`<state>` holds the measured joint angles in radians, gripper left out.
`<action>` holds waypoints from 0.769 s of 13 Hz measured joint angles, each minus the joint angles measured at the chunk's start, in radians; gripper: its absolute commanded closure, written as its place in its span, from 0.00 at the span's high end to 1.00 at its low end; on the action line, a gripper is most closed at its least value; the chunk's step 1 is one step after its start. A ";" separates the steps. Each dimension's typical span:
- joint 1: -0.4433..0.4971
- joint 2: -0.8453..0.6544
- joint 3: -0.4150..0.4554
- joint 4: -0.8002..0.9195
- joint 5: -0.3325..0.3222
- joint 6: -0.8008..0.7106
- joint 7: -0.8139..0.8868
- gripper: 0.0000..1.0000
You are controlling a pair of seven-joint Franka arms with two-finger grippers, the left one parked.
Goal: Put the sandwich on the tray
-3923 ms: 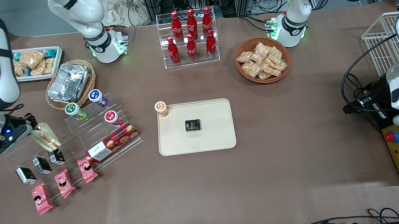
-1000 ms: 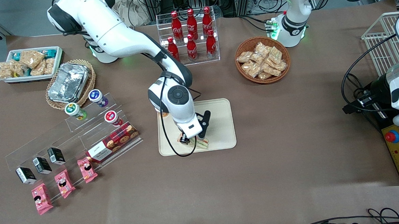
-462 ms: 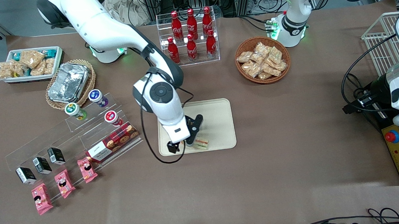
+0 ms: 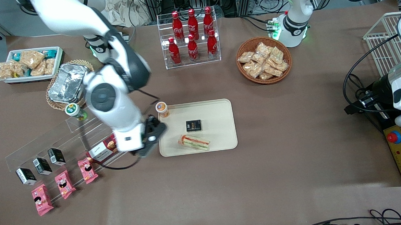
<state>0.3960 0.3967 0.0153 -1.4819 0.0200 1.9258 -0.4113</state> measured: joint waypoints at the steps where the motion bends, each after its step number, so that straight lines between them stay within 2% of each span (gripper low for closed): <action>1: -0.034 -0.031 -0.001 0.000 0.014 -0.046 0.000 0.98; 4: -0.126 -0.104 -0.003 -0.001 0.051 -0.154 0.000 0.98; 8: -0.235 -0.144 -0.010 0.009 0.060 -0.232 0.003 0.98; 10: -0.256 -0.151 -0.040 0.033 0.064 -0.288 0.075 0.98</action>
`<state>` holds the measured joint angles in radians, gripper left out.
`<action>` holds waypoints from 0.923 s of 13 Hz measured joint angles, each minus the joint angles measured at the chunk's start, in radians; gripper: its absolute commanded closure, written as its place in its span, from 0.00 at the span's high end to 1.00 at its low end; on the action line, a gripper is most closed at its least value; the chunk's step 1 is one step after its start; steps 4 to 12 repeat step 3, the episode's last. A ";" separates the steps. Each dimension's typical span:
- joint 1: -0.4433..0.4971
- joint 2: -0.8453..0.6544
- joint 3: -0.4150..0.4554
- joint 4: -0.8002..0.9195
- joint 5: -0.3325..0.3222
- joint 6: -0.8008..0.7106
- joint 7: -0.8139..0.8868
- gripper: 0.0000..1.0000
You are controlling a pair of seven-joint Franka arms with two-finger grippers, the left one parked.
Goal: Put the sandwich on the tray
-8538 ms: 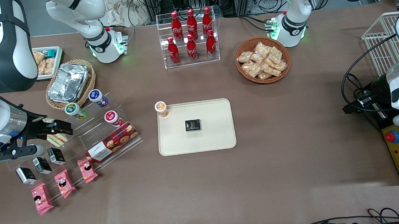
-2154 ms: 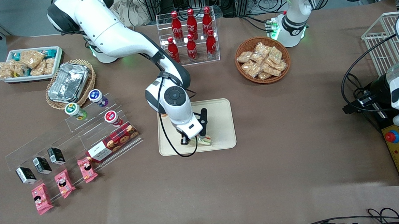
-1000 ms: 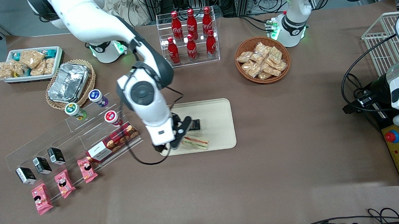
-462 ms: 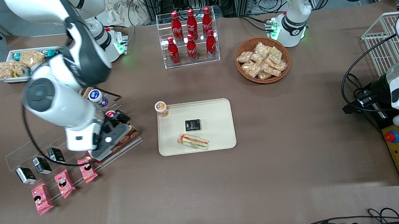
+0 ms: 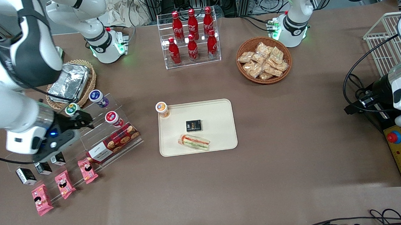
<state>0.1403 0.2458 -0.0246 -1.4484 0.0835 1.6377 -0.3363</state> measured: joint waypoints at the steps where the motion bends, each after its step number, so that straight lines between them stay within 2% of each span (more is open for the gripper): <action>1: -0.003 -0.004 -0.011 0.009 0.001 -0.021 0.052 0.98; 3: -0.002 -0.014 -0.018 0.017 0.001 -0.038 0.143 0.98; 12: -0.002 -0.014 -0.018 0.017 0.001 -0.038 0.143 0.98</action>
